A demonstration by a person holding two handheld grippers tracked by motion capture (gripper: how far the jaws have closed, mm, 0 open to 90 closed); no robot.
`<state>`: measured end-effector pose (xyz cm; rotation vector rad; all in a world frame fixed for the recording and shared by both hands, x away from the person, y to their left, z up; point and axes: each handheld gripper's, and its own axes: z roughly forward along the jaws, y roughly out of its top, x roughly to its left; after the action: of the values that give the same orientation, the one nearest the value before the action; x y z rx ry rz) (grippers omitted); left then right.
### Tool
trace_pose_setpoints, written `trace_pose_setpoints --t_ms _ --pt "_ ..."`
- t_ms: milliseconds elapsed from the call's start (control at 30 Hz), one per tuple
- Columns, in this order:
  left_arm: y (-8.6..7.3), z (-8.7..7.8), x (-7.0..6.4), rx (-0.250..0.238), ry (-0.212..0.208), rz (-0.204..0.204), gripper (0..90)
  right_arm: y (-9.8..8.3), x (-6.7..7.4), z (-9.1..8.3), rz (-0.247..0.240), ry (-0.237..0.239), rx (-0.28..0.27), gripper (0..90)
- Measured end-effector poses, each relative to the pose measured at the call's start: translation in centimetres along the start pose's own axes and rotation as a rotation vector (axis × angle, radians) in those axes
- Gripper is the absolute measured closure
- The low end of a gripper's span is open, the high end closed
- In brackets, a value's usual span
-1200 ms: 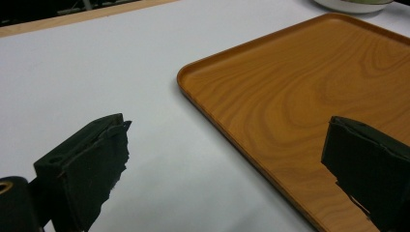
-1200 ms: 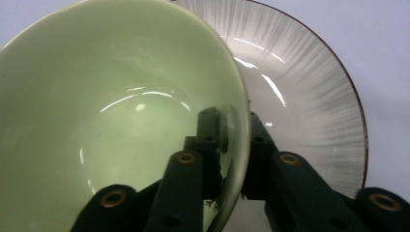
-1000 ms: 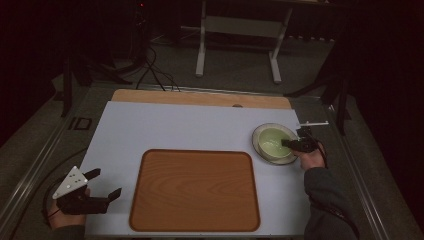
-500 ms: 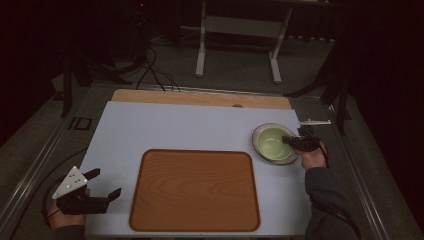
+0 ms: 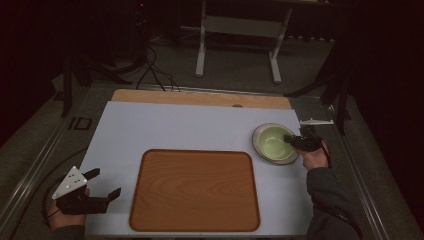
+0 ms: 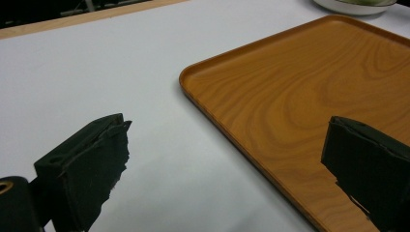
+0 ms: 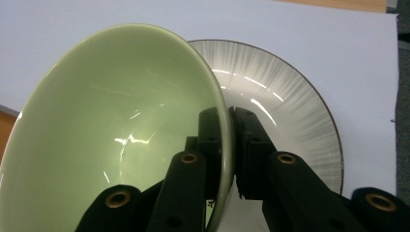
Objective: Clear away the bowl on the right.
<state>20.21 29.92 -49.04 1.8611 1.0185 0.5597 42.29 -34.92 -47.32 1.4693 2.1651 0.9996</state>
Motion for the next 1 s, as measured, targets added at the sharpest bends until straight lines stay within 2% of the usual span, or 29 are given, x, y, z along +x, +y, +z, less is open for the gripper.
trace_pose_setpoints --t_ms 533,1000 --pt "0.0 0.0 0.0 0.000 0.001 -0.001 2.8 0.6 0.2 -1.1 -0.013 -0.003 -0.020 82.5" --pt "0.0 0.0 0.0 -0.001 0.002 -0.001 2.8 1.5 0.9 -1.8 -0.037 0.009 -0.044 82.4"
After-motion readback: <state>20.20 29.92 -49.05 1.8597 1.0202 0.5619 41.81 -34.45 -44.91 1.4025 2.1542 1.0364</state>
